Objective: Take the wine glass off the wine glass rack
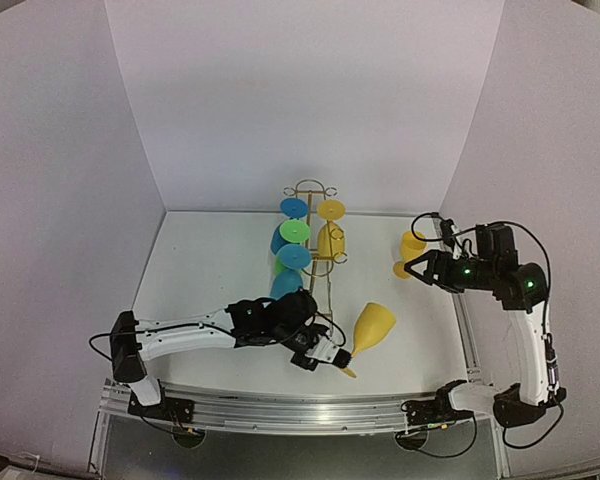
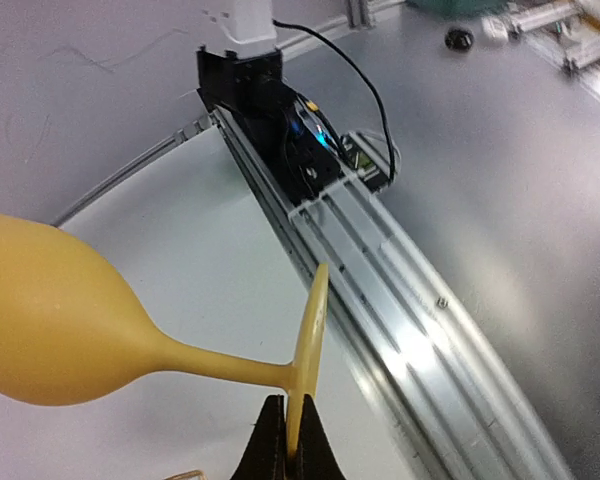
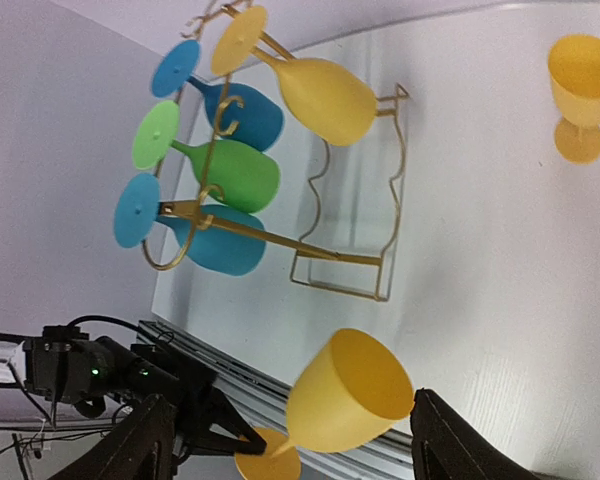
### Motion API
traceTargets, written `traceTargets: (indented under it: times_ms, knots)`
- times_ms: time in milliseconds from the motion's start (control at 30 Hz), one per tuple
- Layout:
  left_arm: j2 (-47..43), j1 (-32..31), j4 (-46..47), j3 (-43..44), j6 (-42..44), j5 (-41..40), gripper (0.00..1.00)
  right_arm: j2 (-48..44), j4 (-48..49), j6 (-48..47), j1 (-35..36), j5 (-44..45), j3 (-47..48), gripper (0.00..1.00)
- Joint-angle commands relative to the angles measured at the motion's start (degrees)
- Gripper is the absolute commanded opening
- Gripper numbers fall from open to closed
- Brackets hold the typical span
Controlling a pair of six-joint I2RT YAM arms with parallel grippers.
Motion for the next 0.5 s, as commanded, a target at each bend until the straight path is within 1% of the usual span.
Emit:
traceTargets:
  times_ms: [0, 33, 67, 133, 200, 267, 333, 400, 467]
  knots:
    - [-7.62, 0.85, 22.38, -14.71, 33.83, -6.21, 0.00, 5.03, -9.43, 1.66, -0.02, 3.09, -1.91, 0.69]
    - [-8.32, 0.76, 28.62, -20.67, 38.03, -6.96, 0.00, 5.33, -9.41, 1.55, -0.03, 1.30, -2.18, 0.66]
    - [-8.30, 0.68, 37.31, -24.38, 41.70, -8.04, 0.00, 5.58, -9.36, 1.30, -0.06, 0.17, -2.13, 0.64]
    - [-7.20, 0.45, 49.11, -30.27, 44.87, -10.33, 0.00, 5.47, -9.33, 0.71, -0.07, -2.51, -1.88, 0.62]
    - [-5.33, 0.20, 59.99, -33.43, 46.71, -12.68, 0.00, 5.13, -9.08, -0.04, -0.03, -6.20, -2.34, 0.60]
    - [-3.05, -0.10, 66.67, -35.01, 47.65, -14.96, 0.00, 4.71, -8.83, -0.22, -0.04, -9.27, -3.54, 0.57]
    - [-0.65, -0.48, 73.22, -35.14, 48.17, -17.18, 0.00, 4.11, -8.69, -0.43, -0.02, -10.41, -5.10, 0.55]
    - [1.54, -0.75, 77.64, -35.11, 48.75, -18.44, 0.00, 3.59, -8.72, -0.50, -0.08, -10.24, -7.02, 0.55]
    - [2.64, -0.88, 79.78, -34.90, 49.09, -19.32, 0.00, 3.17, -8.28, -0.52, 0.12, -10.58, -9.76, 0.55]
